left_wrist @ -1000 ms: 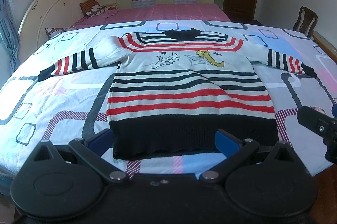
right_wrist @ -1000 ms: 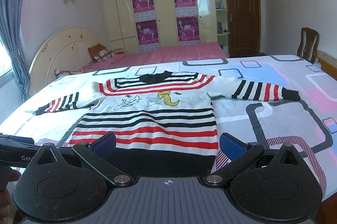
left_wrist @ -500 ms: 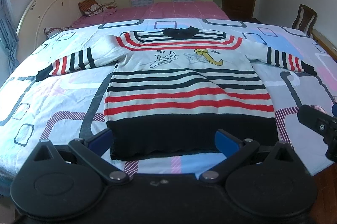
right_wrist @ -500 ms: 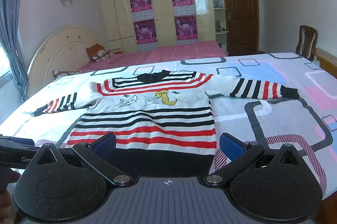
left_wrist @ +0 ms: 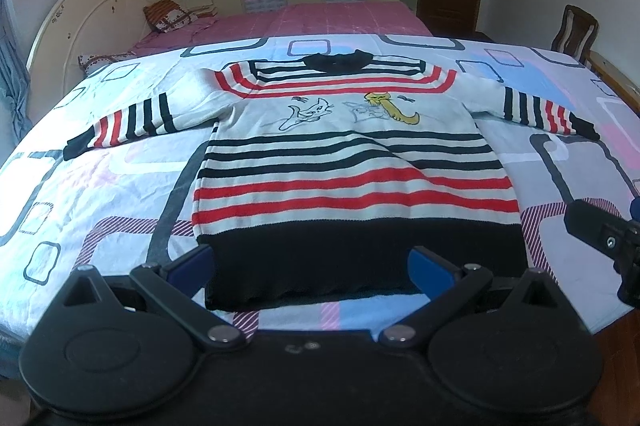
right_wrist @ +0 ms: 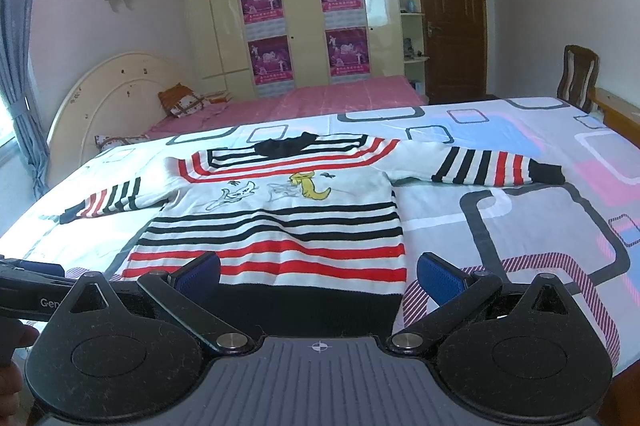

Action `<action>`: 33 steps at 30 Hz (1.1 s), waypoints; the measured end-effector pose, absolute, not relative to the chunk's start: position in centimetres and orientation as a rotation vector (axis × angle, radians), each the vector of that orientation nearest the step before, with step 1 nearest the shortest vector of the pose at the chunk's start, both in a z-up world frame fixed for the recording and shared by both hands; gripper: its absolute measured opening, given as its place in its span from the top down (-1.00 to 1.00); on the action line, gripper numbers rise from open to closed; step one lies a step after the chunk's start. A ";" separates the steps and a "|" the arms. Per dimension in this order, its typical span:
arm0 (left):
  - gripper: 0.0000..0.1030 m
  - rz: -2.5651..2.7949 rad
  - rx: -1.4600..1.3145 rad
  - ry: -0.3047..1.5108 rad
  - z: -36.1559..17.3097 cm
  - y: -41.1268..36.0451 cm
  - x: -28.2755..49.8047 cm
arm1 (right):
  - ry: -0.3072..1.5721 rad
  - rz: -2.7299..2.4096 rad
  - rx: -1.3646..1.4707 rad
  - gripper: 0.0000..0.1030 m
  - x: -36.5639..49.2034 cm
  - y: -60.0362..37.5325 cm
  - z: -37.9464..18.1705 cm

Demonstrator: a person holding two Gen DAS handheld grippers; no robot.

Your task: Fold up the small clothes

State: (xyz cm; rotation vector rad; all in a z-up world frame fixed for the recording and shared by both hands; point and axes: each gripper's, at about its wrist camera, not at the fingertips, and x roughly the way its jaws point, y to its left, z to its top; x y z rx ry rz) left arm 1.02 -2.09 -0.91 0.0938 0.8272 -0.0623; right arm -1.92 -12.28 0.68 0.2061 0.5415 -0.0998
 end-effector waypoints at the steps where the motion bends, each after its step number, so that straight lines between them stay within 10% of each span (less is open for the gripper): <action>1: -1.00 -0.063 0.096 0.828 -1.0 -2.1 1.1 | 0.541 -0.103 0.207 -1.00 -1.9 -12.3 0.7; 33: -1.00 -0.083 0.117 0.860 -2.0 -2.3 6.5 | 0.567 -0.176 0.225 -1.00 3.2 -14.1 -0.5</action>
